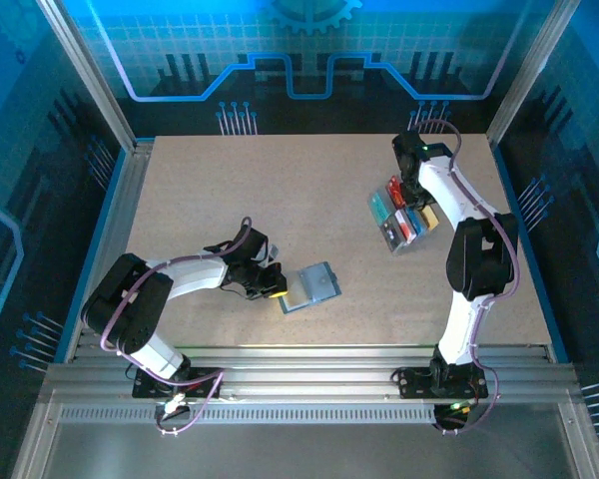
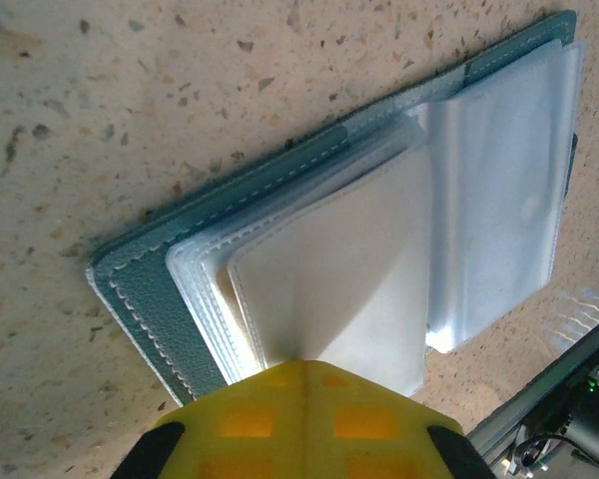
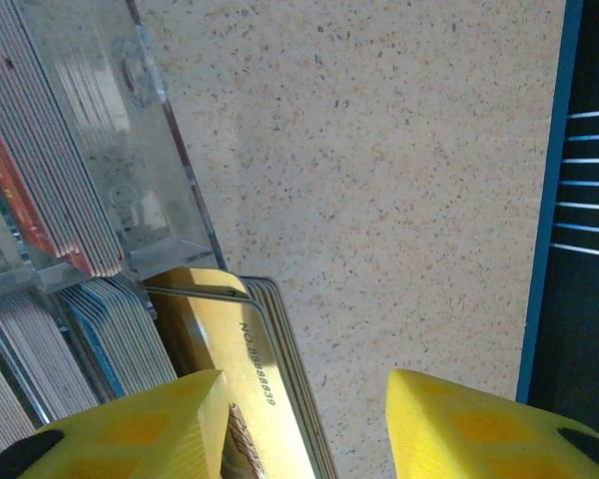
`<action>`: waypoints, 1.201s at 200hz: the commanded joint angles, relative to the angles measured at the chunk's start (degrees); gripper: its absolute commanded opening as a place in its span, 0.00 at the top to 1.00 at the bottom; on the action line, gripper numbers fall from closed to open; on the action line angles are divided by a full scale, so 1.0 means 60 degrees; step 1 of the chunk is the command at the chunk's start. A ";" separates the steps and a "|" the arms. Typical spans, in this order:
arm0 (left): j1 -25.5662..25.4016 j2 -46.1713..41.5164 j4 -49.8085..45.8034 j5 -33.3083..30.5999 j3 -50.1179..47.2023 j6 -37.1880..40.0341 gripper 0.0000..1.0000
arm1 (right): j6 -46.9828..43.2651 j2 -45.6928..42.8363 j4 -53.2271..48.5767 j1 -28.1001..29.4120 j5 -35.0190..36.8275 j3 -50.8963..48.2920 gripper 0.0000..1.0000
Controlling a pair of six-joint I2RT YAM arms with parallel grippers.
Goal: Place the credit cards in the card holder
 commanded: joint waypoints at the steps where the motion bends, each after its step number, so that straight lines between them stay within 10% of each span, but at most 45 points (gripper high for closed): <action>1: 0.0124 -0.0123 -0.0128 0.0172 -0.0134 0.0146 0.97 | 0.0340 0.0308 -0.0183 -0.0198 0.0190 -0.0126 0.54; 240: 0.0170 0.0024 -0.0088 0.0259 -0.0101 0.0147 0.97 | 0.0917 -0.0274 -0.0487 -0.0272 0.1479 -0.0130 0.76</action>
